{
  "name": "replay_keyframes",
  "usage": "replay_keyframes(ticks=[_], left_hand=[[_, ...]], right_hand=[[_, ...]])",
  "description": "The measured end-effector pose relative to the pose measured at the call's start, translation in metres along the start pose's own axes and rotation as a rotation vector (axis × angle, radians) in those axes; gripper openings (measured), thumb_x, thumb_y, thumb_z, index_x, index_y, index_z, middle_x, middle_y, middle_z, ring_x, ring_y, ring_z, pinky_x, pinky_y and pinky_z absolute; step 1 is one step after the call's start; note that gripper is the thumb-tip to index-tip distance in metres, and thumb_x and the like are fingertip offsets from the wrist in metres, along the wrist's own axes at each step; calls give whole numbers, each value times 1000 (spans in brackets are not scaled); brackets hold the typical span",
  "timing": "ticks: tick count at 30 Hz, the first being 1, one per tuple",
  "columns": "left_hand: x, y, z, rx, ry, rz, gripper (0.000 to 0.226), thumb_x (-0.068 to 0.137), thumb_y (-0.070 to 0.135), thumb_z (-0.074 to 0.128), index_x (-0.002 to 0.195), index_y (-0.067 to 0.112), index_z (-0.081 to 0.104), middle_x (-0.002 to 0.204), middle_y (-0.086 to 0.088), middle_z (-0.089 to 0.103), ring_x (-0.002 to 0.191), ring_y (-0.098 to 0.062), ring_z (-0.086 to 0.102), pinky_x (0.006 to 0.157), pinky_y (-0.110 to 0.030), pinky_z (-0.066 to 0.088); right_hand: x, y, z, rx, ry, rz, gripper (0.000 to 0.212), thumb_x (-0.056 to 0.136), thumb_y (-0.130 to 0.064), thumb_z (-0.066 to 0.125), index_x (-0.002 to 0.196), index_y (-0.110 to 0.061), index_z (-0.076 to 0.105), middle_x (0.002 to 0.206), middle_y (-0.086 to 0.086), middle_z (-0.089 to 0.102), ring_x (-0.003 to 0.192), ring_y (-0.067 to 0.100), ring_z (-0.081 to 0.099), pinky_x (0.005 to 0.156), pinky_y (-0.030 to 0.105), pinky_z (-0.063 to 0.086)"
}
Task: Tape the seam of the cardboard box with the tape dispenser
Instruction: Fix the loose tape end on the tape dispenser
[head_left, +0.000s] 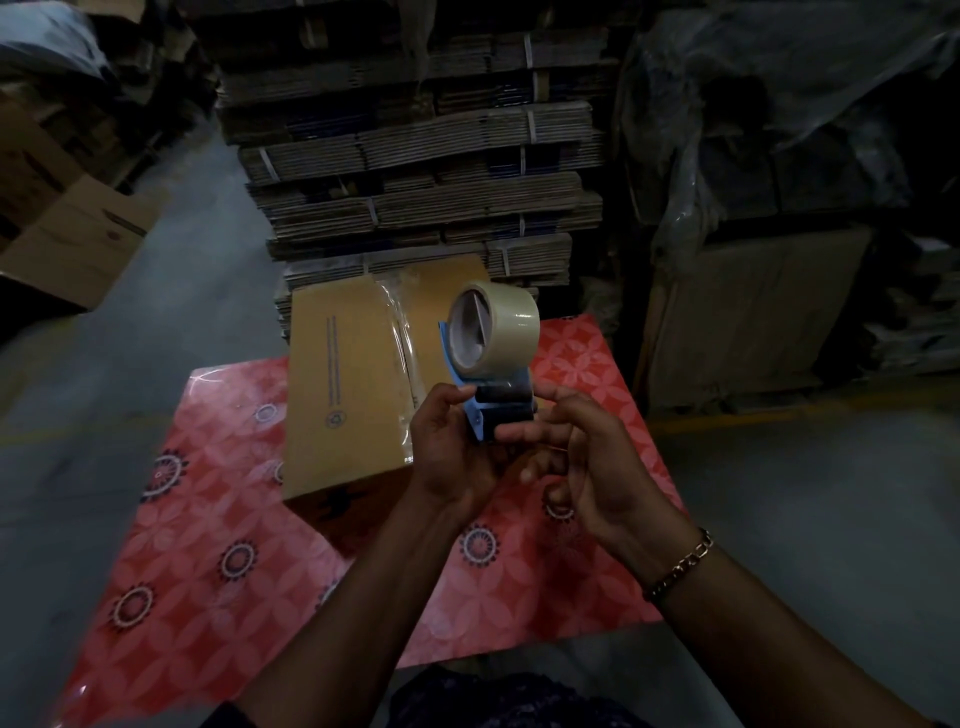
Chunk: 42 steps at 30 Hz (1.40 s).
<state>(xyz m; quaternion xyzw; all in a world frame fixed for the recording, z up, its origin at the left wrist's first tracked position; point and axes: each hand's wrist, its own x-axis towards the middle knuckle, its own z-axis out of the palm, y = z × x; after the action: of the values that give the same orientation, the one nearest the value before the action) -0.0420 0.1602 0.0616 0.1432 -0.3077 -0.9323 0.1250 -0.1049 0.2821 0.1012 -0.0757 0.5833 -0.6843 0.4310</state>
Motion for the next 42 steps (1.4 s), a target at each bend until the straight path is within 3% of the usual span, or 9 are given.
replay_keyframes(ticks=[5, 10, 14, 18, 24, 30, 33, 36, 42], left_hand=[[0, -2, 2, 3, 21, 22, 54, 80, 34, 48, 122, 0, 55, 78, -7, 67, 62, -18, 63, 51, -30, 51], [1, -2, 4, 42, 70, 50, 50, 82, 31, 46, 120, 1, 57, 79, -6, 68, 65, -21, 60, 51, -31, 49], [2, -2, 2, 47, 93, 40, 51, 85, 32, 45, 125, 0, 52, 74, -5, 63, 60, -22, 55, 51, -32, 48], [3, 0, 4, 79, 117, 36, 59, 77, 35, 55, 124, 0, 56, 80, -8, 63, 66, -26, 55, 59, -33, 45], [5, 0, 8, 56, 104, 40, 46, 79, 29, 46, 113, -1, 56, 72, -10, 57, 53, -22, 56, 45, -27, 47], [6, -1, 7, 56, 110, 43, 57, 78, 30, 51, 126, -2, 54, 88, -14, 60, 64, -24, 61, 47, -27, 48], [8, -1, 5, 33, 106, 58, 76, 66, 32, 68, 132, -3, 53, 97, -17, 63, 80, -28, 64, 65, -35, 54], [9, 1, 3, 18, 94, 44, 80, 60, 32, 74, 130, -2, 54, 102, -17, 63, 93, -31, 61, 80, -40, 47], [9, 5, 1, -18, 60, 40, 78, 57, 32, 76, 125, 0, 54, 98, -16, 61, 86, -29, 59, 74, -37, 47]], right_hand=[[1, -4, 0, -74, 32, -36, 35, 93, -30, 61, 125, -21, 54, 88, 8, 80, 45, 16, 58, 38, 18, 32], [0, -9, 0, -86, -8, -101, 22, 95, -22, 58, 117, -23, 59, 89, 8, 80, 44, 16, 55, 38, 18, 30], [0, -13, -1, -78, -40, -90, 13, 95, -26, 55, 104, -19, 62, 91, 7, 79, 45, 16, 57, 39, 17, 29], [-2, -7, 0, -100, -11, -121, 8, 94, -25, 63, 94, -18, 66, 91, 3, 80, 45, 12, 59, 37, 15, 29], [-1, 0, 5, -91, 67, -169, 8, 85, -17, 74, 88, -13, 67, 82, 1, 78, 44, 10, 58, 38, 18, 30], [3, 5, 9, -64, 125, -167, 19, 79, -16, 81, 84, -16, 63, 71, 5, 70, 40, 13, 58, 35, 17, 31], [1, 8, 9, -47, 131, -176, 19, 80, -9, 79, 86, -13, 61, 59, 1, 64, 36, 12, 53, 34, 17, 31], [0, 13, 10, -36, 145, -174, 19, 79, -9, 80, 87, -13, 64, 58, -2, 65, 36, 11, 52, 35, 17, 32], [-2, 17, 10, -16, 167, -148, 18, 80, -9, 80, 95, -13, 72, 72, 0, 75, 38, 9, 55, 33, 17, 31]])
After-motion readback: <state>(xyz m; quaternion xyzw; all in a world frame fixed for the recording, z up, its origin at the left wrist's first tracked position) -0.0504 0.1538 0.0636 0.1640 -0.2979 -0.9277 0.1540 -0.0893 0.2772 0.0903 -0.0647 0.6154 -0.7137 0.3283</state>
